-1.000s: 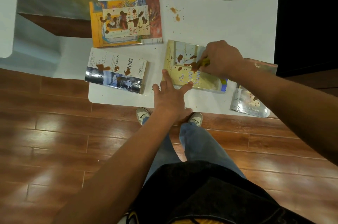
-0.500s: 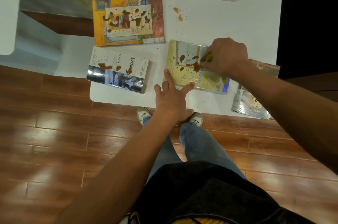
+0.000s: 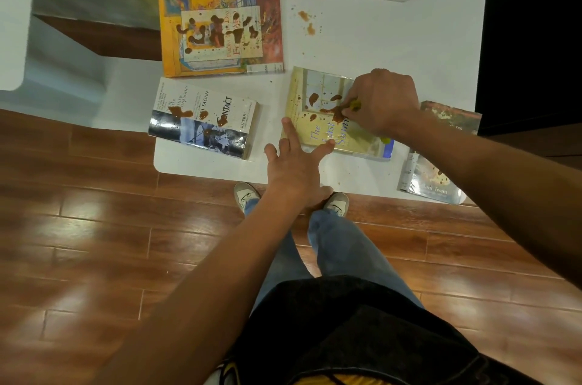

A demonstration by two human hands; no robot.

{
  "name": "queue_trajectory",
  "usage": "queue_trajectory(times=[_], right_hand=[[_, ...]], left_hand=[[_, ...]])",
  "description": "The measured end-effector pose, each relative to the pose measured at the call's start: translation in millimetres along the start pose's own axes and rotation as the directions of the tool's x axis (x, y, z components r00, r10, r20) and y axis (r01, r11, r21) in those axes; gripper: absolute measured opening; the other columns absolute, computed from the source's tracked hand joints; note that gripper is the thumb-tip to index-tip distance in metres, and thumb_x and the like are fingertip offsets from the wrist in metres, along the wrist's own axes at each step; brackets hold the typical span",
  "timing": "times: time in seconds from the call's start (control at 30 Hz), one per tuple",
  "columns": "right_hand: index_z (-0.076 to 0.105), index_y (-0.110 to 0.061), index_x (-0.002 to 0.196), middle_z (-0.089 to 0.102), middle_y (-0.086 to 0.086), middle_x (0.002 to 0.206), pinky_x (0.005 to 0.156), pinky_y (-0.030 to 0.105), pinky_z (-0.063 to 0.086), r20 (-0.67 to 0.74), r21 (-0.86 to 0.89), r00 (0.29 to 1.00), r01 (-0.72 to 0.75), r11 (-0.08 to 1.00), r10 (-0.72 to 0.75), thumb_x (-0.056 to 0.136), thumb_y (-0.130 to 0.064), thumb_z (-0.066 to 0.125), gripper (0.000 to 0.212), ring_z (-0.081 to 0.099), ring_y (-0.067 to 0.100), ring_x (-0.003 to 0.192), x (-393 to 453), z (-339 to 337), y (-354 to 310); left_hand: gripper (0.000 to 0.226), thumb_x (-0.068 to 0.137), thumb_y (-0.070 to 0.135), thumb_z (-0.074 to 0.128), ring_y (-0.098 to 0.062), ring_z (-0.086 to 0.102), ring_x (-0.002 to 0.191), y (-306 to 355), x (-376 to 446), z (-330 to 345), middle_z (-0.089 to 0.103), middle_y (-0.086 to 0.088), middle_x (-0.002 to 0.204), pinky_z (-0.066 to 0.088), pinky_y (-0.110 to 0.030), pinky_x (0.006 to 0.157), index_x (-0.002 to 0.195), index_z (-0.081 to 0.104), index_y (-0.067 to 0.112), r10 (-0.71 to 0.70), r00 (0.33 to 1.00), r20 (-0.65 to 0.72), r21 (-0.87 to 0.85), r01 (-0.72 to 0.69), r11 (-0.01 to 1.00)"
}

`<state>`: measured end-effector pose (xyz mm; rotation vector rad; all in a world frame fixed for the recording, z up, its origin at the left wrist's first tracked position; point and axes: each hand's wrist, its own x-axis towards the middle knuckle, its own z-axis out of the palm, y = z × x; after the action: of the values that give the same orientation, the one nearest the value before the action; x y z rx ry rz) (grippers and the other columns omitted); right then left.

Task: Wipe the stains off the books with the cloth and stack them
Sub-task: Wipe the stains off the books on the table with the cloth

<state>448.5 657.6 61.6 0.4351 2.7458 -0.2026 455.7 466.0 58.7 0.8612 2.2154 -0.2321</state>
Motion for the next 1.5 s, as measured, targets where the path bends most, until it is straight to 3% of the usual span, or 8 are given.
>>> queue_trajectory(times=[0.47, 0.6, 0.73, 0.87, 0.97, 1.23, 1.37, 1.5], right_hand=[[0.077, -0.032, 0.101, 0.069, 0.003, 0.095, 0.066, 0.030, 0.037, 0.007, -0.011, 1.000, -0.017, 1.000, 0.017, 0.090, -0.040, 0.063, 0.019, 0.063, 0.027, 0.091, 0.2, 1.6, 3.2], [0.077, -0.030, 0.100, 0.071, 0.002, 0.092, 0.064, 0.030, 0.036, -0.032, 0.026, 0.995, -0.098, 0.995, 0.099, 0.089, -0.039, 0.062, 0.021, 0.063, 0.026, 0.086, 2.2, 1.9, 5.3], [0.076, -0.034, 0.103, 0.071, 0.001, 0.096, 0.065, 0.030, 0.036, 0.008, 0.008, 0.999, -0.046, 0.999, 0.046, 0.091, -0.041, 0.063, 0.019, 0.063, 0.025, 0.089, -3.7, 3.3, 3.5], [0.077, -0.028, 0.100, 0.070, 0.004, 0.094, 0.064, 0.030, 0.035, -0.022, 0.010, 0.992, -0.120, 0.993, 0.120, 0.089, -0.043, 0.063, 0.023, 0.064, 0.028, 0.089, 1.3, 3.0, 8.5], [0.075, -0.030, 0.100, 0.070, 0.004, 0.097, 0.067, 0.031, 0.037, 0.016, -0.026, 0.999, -0.042, 0.999, 0.042, 0.089, -0.042, 0.064, 0.019, 0.063, 0.027, 0.094, -0.7, 3.6, 6.5], [0.076, -0.030, 0.098, 0.069, 0.002, 0.092, 0.065, 0.030, 0.039, 0.021, -0.054, 1.000, 0.000, 0.999, 0.001, 0.087, -0.044, 0.064, 0.021, 0.064, 0.026, 0.090, 1.2, 3.4, 5.1], [0.076, -0.029, 0.098, 0.069, 0.003, 0.093, 0.066, 0.030, 0.038, -0.007, 0.018, 0.993, -0.120, 0.993, 0.120, 0.087, -0.043, 0.064, 0.021, 0.063, 0.027, 0.089, 3.9, 1.5, 8.6], [0.076, -0.031, 0.100, 0.070, 0.000, 0.093, 0.065, 0.030, 0.035, 0.022, -0.004, 0.998, -0.055, 0.998, 0.055, 0.088, -0.042, 0.066, 0.019, 0.063, 0.025, 0.090, -2.5, 4.1, 3.9]], left_hand=[[0.088, 0.088, 0.066, 0.059, -0.041, 0.013, 0.149, -1.4, -0.5, 1.9, -0.029, -0.034, 0.156, 0.015, -0.056, 0.115, 0.155, 0.003, 0.050, 0.005, 1.000, -0.009, -0.001, -0.005, 1.000], [0.088, 0.088, 0.066, 0.059, -0.041, 0.013, 0.149, -0.8, 0.4, 1.2, -0.029, -0.034, 0.156, 0.016, -0.056, 0.115, 0.155, 0.004, 0.050, 0.006, 1.000, -0.017, -0.012, -0.006, 1.000], [0.086, 0.089, 0.065, 0.059, -0.041, 0.012, 0.149, -0.9, 0.0, 1.1, -0.029, -0.033, 0.156, 0.016, -0.056, 0.115, 0.154, 0.005, 0.051, 0.008, 1.000, -0.010, -0.010, -0.008, 1.000], [0.087, 0.089, 0.065, 0.059, -0.040, 0.013, 0.149, -1.5, -0.5, 1.7, -0.029, -0.033, 0.156, 0.016, -0.055, 0.115, 0.154, 0.004, 0.051, 0.003, 1.000, -0.013, -0.009, -0.003, 1.000], [0.086, 0.089, 0.065, 0.059, -0.041, 0.013, 0.149, -1.2, -1.1, 2.1, -0.029, -0.032, 0.156, 0.017, -0.056, 0.115, 0.154, 0.005, 0.051, 0.005, 1.000, -0.010, -0.009, -0.005, 1.000], [0.086, 0.089, 0.065, 0.059, -0.040, 0.013, 0.149, -0.4, 0.7, 0.5, -0.029, -0.032, 0.157, 0.016, -0.056, 0.115, 0.155, 0.005, 0.051, 0.007, 1.000, -0.005, -0.020, -0.007, 1.000], [0.086, 0.088, 0.064, 0.060, -0.040, 0.013, 0.149, -2.1, -0.1, 2.7, -0.029, -0.032, 0.157, 0.016, -0.056, 0.115, 0.154, 0.007, 0.051, 0.006, 1.000, -0.023, -0.029, -0.007, 1.000], [0.085, 0.088, 0.064, 0.060, -0.041, 0.013, 0.149, -2.6, -1.0, 4.4, -0.029, -0.033, 0.156, 0.015, -0.056, 0.115, 0.154, 0.007, 0.051, 0.009, 1.000, -0.029, -0.036, -0.010, 0.999]])
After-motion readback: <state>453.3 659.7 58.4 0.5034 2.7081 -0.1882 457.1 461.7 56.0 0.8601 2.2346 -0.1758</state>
